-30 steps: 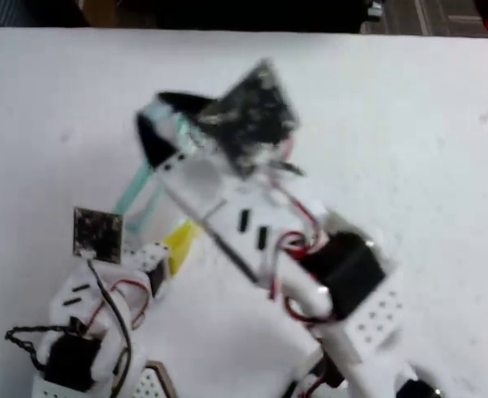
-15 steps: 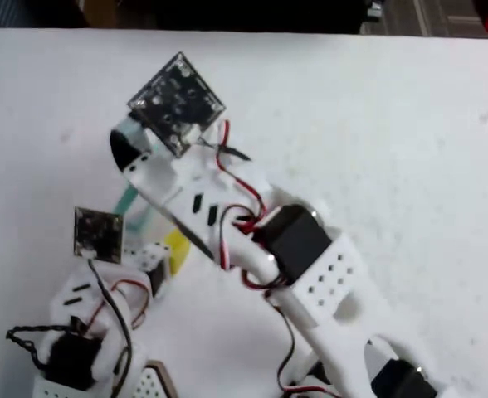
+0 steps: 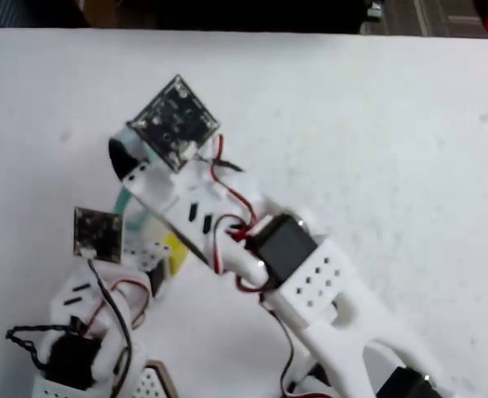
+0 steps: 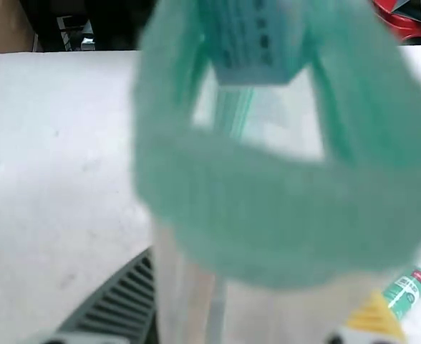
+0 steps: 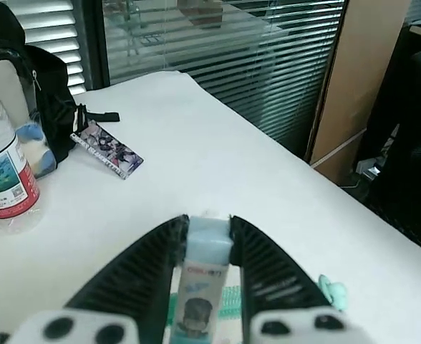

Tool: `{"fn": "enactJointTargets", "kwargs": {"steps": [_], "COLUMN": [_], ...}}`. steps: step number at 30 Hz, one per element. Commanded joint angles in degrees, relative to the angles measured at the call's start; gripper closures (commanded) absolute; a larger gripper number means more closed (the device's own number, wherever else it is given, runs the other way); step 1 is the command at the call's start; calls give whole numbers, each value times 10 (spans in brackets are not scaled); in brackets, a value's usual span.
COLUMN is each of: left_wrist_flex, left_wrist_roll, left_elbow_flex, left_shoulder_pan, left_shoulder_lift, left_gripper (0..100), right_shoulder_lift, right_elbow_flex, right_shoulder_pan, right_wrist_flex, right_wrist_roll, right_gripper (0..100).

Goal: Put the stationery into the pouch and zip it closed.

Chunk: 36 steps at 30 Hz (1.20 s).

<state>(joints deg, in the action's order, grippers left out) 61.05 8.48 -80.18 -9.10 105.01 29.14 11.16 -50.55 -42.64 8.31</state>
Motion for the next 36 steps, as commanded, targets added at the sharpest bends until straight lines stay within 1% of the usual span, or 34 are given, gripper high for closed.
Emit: {"fn": "enactJointTargets", "kwargs": {"steps": [1,5,9,10,11,14,15,17,19,24,25,29,32,34,36], "left_wrist_flex": [11,10,10,10,10,10,10,10,10,10,10,10,10,10,10], "left_wrist_roll": [11,11,11,11,11,11,11,11,11,11,11,11,11,11,11], "left_elbow_flex": [13,13,14,14,14,13,12,12,11,11,11,11,11,11,11], "left_shoulder_pan": [-9,-9,-9,-9,-9,-9,-9,-9,-9,-9,-9,-9,-9,-9,-9], "left_shoulder_lift": [-3,-3,-3,-3,-3,-3,-3,-3,-3,-3,-3,-3,-3,-3,-3], "left_gripper": [728,728,728,728,728,728,728,728,728,728,728,728,728,728,728], "right_shoulder_lift": [35,98,180,195,209,231,233,233,233,235,235,232,224,205,180], "right_elbow_flex": [18,70,127,135,142,149,143,127,113,80,74,72,87,100,120], "right_shoulder_pan": [2,2,2,3,3,18,26,42,66,134,153,247,313,338,345], "right_wrist_flex": [15,-14,-15,-15,-16,-23,-31,-49,-61,-81,-91,-146,-190,-225,-252], "right_wrist_roll": [10,10,10,11,11,6,6,6,5,4,-5,-89,-117,-128,-136], "right_gripper": [982,982,976,961,926,764,741,755,773,775,775,775,775,775,773]}}
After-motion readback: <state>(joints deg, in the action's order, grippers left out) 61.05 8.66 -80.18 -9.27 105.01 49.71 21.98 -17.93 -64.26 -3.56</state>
